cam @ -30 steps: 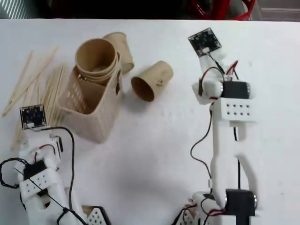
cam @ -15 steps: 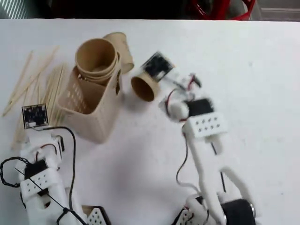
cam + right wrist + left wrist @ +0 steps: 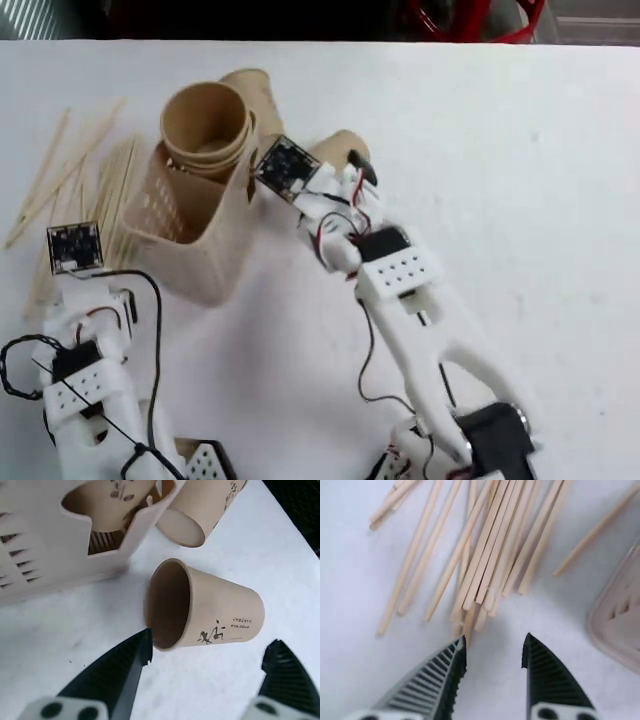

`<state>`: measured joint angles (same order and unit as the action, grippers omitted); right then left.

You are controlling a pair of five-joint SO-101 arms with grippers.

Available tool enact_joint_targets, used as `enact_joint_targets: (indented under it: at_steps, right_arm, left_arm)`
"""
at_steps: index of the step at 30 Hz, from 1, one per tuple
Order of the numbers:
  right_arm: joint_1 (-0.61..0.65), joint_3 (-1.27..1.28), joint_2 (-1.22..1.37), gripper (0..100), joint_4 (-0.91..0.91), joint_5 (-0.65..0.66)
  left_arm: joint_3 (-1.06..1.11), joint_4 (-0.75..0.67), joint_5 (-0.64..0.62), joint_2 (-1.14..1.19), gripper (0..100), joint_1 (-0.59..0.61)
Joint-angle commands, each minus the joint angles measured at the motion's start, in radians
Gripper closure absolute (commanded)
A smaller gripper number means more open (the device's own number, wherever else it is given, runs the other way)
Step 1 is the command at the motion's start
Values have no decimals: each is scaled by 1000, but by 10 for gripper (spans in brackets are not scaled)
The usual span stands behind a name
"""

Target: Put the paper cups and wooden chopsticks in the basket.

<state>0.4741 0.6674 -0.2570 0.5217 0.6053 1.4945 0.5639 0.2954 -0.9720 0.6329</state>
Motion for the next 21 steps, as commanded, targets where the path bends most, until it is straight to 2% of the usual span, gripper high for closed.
enact_joint_targets:
  at_steps: [1,10,21]
  right_arm:
    - [-2,-60,62,656,-45,8]
    - [-62,-250,231,657,-44,-75]
    - [-91,-275,334,658,-81,-68]
  left_arm:
    - [-43,-14,-9,-12,807,-8]
    - [-38,-14,34,-12,808,-30]
    - [-38,-14,35,-12,808,-30]
